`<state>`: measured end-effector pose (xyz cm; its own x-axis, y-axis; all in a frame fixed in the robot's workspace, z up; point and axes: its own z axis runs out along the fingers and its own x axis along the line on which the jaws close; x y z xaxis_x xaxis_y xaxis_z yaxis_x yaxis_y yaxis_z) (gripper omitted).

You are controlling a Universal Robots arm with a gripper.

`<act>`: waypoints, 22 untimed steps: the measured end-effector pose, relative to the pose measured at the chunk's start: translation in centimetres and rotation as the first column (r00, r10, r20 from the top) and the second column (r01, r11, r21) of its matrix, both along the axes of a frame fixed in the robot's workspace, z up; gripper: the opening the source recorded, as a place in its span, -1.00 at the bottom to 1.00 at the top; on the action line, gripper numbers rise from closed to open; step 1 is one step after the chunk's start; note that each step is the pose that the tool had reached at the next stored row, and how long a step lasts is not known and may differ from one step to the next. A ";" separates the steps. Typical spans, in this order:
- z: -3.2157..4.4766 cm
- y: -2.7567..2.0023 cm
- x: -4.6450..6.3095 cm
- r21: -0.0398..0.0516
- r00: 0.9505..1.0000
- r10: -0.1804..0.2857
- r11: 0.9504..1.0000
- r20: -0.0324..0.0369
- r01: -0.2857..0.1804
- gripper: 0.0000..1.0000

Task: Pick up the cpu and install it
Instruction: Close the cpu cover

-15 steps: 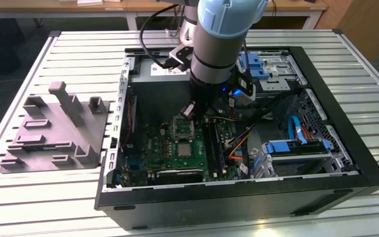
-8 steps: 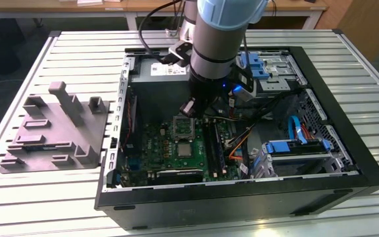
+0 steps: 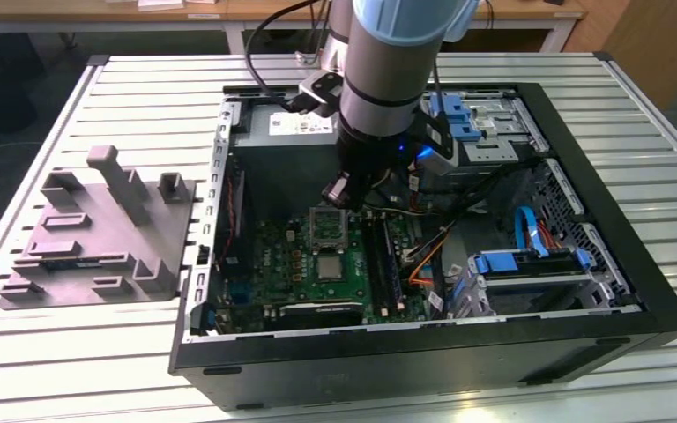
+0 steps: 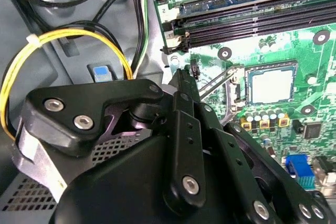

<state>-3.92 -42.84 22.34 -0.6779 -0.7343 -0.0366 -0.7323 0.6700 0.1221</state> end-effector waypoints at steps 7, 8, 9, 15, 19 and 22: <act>0.06 0.00 0.0 -0.001 1.000 0.018 1.000 0.000 -0.018 -0.79; 0.06 0.00 0.0 -0.001 1.000 0.018 1.000 0.000 -0.018 -0.79; 0.07 0.00 -0.1 -0.001 1.000 0.018 1.000 0.000 -0.018 -0.79; 0.47 0.00 -0.1 -0.001 1.000 0.022 1.000 0.000 -0.022 -0.79; 0.68 0.01 -0.1 -0.002 0.999 0.034 0.999 0.000 -0.034 -0.79; 0.75 0.01 -0.2 -0.008 0.999 0.049 0.999 0.000 -0.049 -0.79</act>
